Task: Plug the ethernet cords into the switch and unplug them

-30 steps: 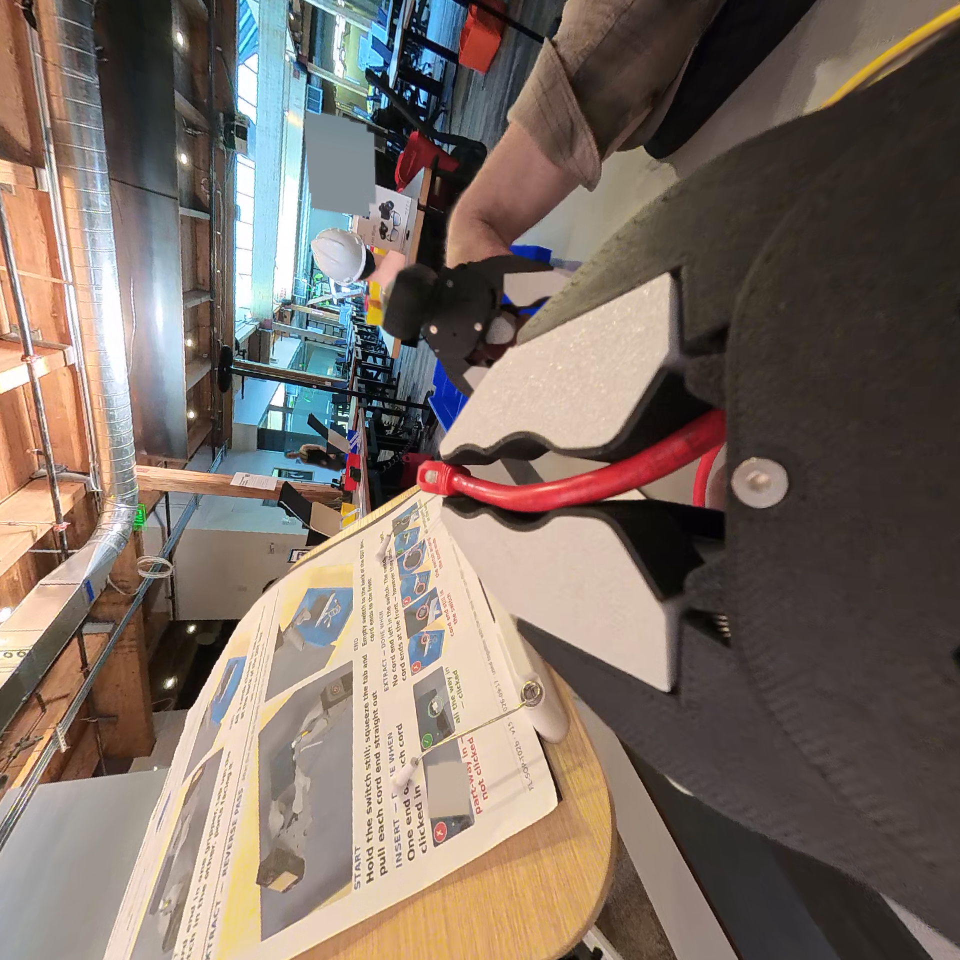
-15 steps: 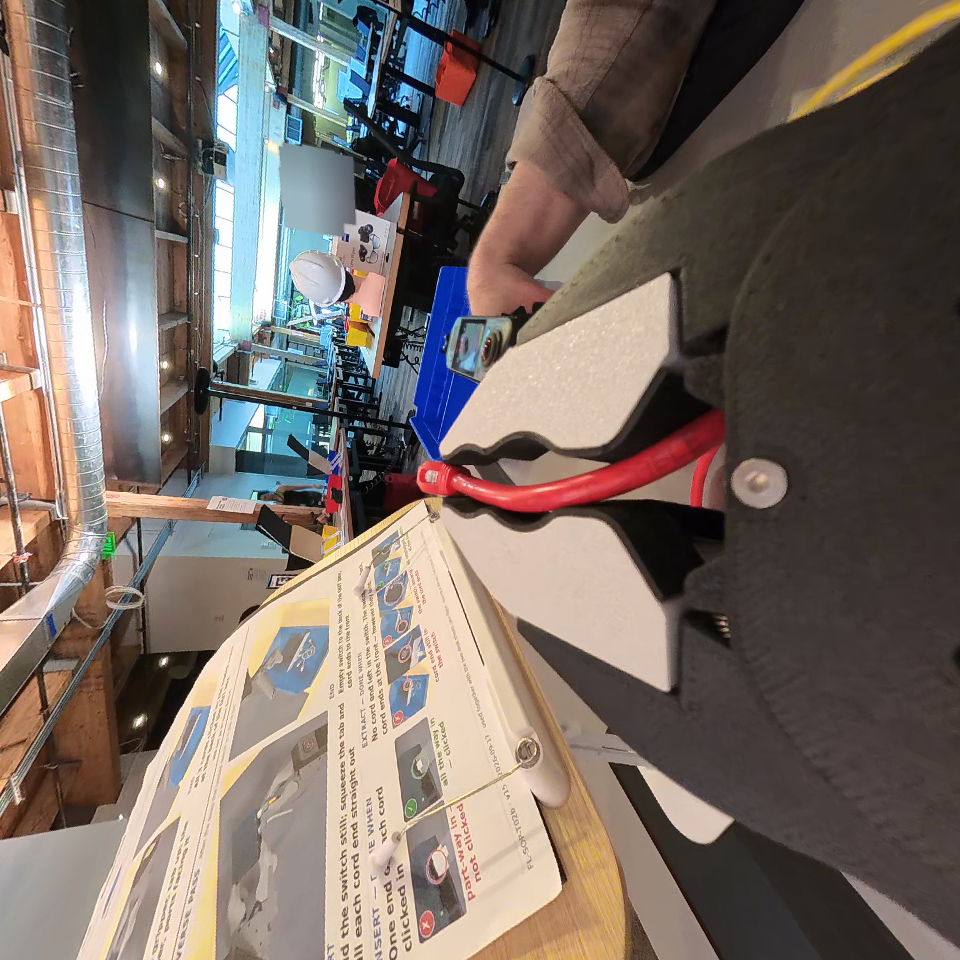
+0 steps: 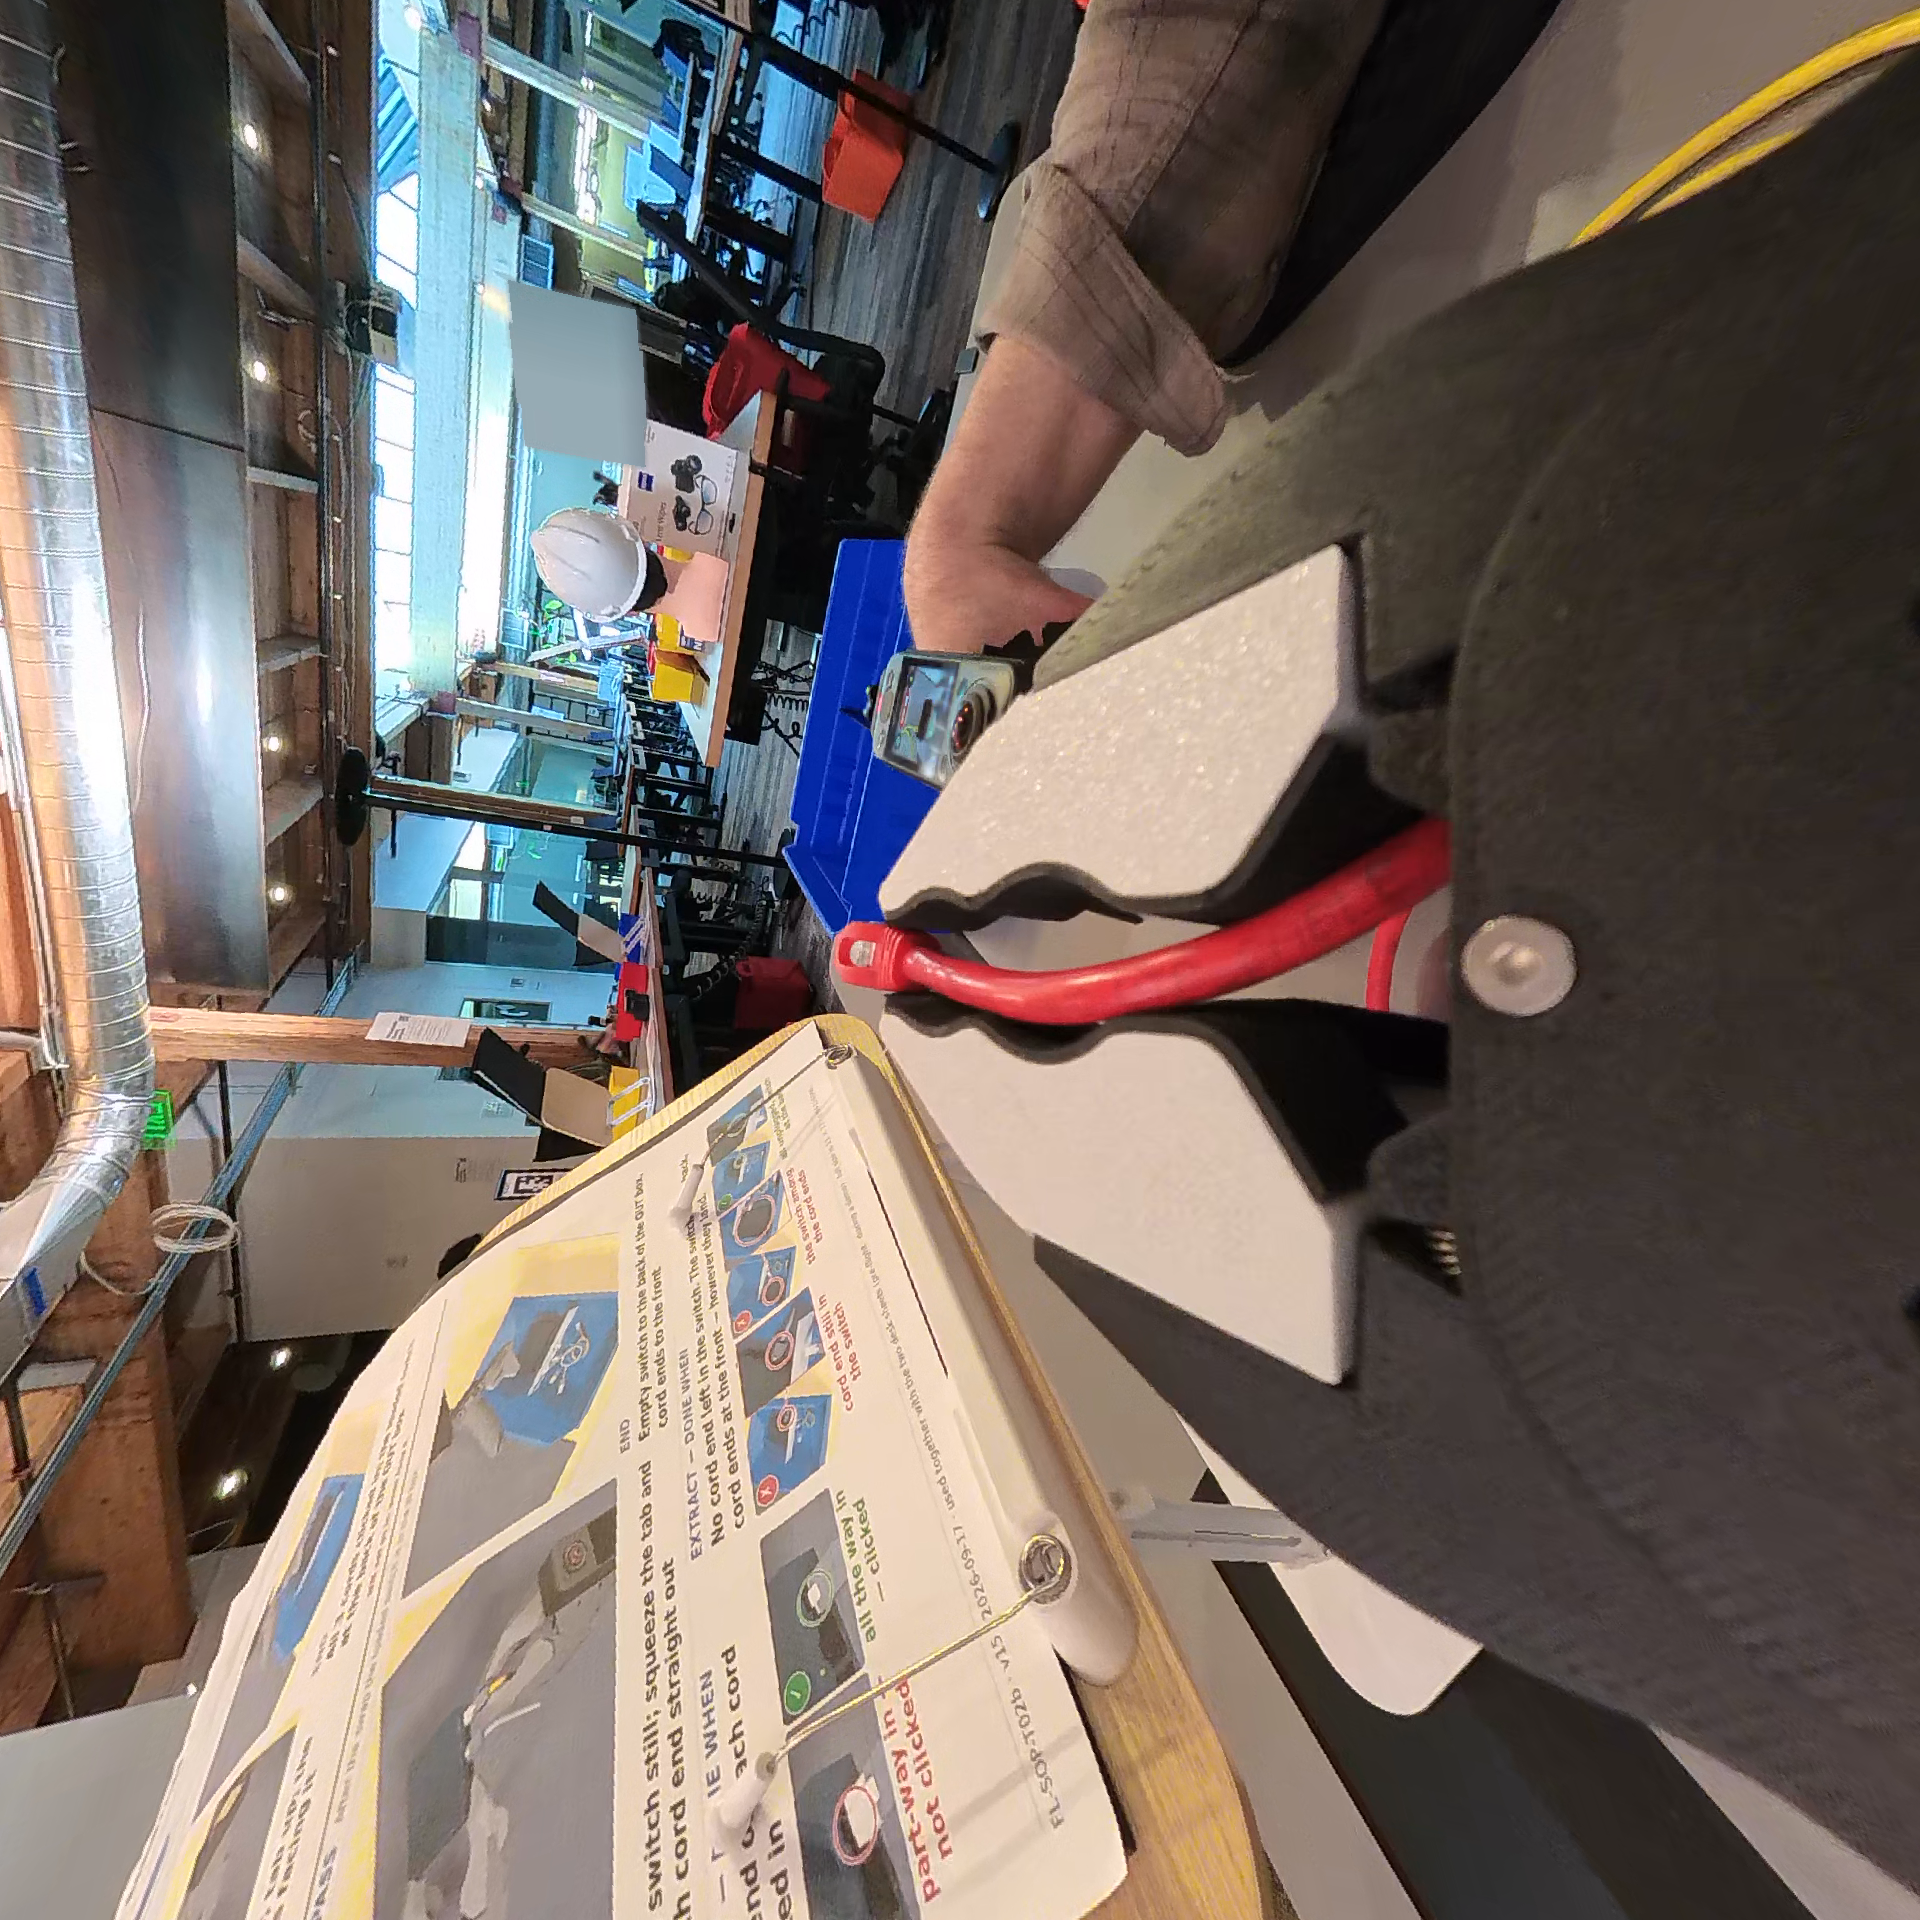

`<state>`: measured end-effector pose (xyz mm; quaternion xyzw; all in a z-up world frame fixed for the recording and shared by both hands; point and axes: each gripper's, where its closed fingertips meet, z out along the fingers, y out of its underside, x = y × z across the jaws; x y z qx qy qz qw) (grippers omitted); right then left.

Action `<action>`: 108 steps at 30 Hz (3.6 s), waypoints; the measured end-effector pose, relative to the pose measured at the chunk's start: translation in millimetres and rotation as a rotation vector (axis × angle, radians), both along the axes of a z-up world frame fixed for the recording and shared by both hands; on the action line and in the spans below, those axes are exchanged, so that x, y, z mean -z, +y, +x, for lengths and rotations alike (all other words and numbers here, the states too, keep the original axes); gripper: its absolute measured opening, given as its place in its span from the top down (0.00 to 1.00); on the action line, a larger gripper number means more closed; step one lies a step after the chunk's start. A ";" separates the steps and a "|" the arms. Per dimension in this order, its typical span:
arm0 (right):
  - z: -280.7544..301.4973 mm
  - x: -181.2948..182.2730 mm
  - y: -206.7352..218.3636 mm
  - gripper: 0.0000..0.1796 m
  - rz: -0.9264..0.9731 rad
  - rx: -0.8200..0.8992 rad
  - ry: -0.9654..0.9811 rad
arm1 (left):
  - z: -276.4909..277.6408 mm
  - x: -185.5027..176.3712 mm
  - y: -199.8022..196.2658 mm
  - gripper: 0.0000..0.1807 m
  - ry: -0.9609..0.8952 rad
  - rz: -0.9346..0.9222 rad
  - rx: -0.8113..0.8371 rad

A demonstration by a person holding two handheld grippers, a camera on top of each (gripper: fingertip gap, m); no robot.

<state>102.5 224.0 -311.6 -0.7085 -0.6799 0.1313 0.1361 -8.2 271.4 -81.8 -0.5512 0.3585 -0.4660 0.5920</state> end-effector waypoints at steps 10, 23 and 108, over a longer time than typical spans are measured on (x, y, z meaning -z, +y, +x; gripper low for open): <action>10.0 -0.7 -4.1 0.45 -0.002 -0.036 -0.034 | 2.5 3.8 -0.1 0.93 0.009 -0.005 0.010; -3.4 -39.2 -10.6 0.45 -0.005 -0.048 0.129 | 11.3 12.5 -2.7 0.94 0.040 -0.003 0.022; 7.6 -150.1 -14.0 0.46 -0.072 -0.219 -0.099 | 50.4 29.8 -27.9 0.94 0.023 -0.069 0.140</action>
